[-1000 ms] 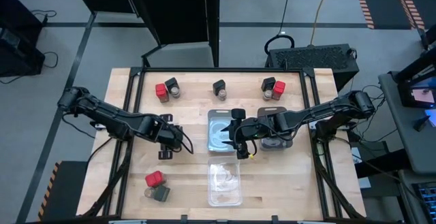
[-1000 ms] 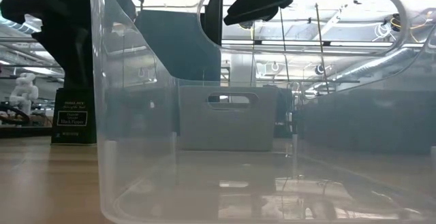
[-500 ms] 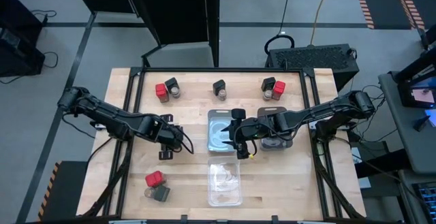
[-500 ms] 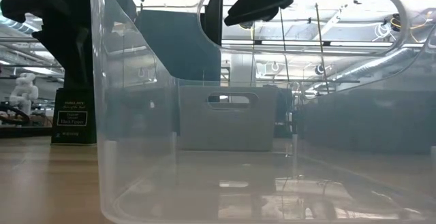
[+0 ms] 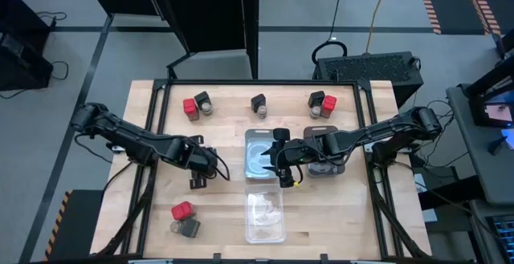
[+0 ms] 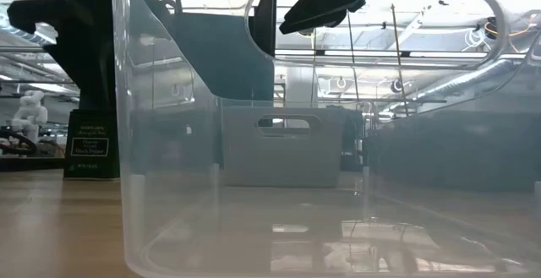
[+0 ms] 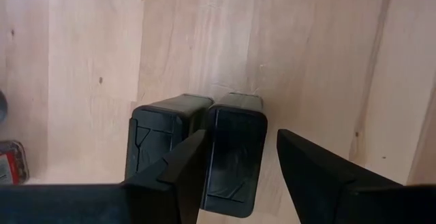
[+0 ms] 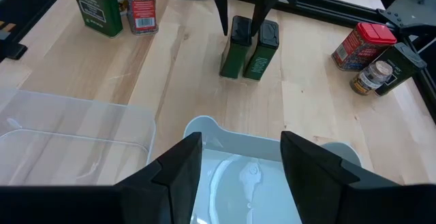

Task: Sort spices by type
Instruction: Put the black spice can into the gray bin

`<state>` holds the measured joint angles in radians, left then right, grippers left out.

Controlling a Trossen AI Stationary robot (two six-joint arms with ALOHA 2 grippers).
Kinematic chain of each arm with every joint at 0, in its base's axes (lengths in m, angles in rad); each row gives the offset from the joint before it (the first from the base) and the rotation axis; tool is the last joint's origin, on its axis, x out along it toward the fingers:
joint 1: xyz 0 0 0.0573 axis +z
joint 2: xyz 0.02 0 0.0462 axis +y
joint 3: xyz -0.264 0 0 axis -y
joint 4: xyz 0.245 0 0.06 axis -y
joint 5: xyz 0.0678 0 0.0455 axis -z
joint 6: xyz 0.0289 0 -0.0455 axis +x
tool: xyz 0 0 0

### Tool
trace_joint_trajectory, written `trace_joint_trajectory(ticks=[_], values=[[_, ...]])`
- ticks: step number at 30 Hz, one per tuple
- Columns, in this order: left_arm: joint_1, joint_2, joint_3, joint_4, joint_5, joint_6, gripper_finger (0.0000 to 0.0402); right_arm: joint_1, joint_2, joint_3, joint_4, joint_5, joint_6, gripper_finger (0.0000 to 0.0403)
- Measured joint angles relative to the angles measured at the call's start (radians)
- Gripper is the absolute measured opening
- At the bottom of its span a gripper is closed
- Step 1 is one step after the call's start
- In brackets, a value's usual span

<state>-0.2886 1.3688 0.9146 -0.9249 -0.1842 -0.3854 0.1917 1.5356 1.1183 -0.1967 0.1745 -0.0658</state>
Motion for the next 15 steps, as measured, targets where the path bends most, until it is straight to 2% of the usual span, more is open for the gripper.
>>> trace_joint_trajectory(ticks=[9,15], values=[[0.001,0.024,0.002,-0.001,-0.038,0.004,0.0185,0.0,0.0,0.0,0.0,0.0,0.0,0.0185],[0.0,0.023,0.003,0.002,0.011,0.008,0.0185,0.0,0.0,0.0,-0.001,0.0,0.0,0.0185]])
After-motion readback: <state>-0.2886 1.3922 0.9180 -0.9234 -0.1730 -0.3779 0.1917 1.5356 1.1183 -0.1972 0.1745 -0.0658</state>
